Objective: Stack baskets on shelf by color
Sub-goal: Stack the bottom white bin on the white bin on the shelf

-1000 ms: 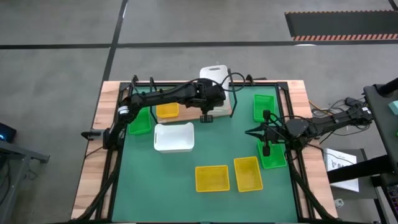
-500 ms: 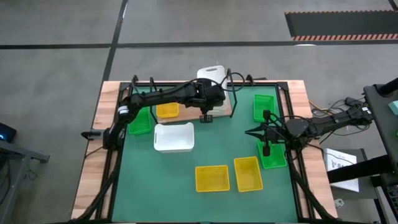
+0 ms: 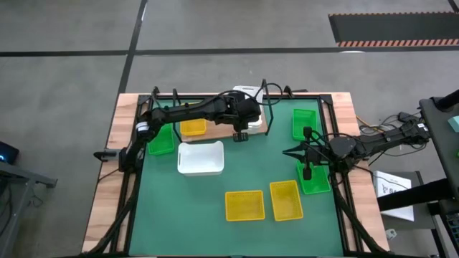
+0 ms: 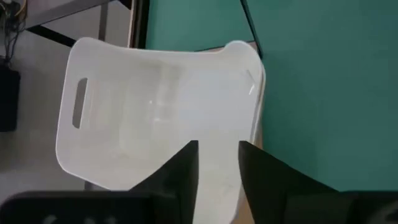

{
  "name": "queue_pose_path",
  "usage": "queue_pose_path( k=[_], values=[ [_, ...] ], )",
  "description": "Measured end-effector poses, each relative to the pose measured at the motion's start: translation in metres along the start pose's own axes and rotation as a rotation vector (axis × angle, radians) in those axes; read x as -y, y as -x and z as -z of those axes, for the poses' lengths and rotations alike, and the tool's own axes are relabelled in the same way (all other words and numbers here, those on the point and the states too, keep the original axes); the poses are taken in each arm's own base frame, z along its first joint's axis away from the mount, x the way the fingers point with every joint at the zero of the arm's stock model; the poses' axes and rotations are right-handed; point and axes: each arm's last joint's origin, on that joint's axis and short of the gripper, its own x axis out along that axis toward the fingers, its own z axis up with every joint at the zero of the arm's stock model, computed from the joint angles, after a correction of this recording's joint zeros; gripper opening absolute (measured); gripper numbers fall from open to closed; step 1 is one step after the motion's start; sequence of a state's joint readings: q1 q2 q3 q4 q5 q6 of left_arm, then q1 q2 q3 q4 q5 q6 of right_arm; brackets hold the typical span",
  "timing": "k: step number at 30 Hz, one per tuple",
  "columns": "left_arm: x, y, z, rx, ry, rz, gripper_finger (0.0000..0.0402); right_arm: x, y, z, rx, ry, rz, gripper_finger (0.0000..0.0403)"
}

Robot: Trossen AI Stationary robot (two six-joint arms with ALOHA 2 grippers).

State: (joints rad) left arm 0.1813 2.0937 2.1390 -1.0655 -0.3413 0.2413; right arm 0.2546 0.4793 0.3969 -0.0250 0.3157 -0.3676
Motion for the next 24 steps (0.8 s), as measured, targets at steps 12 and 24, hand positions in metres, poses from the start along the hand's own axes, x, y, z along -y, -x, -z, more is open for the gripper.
queue_pose_path(
  k=[12,24],
  values=[
    [0.010,0.050,0.022,-0.111,-0.100,-0.151,0.0090,0.000,0.000,0.001,-0.007,-0.023,-0.003,0.0011],
    [-0.007,-0.018,0.063,-0.206,-0.012,-0.051,0.0005,-0.001,0.000,0.002,-0.017,-0.034,-0.007,0.0011]
  ],
)
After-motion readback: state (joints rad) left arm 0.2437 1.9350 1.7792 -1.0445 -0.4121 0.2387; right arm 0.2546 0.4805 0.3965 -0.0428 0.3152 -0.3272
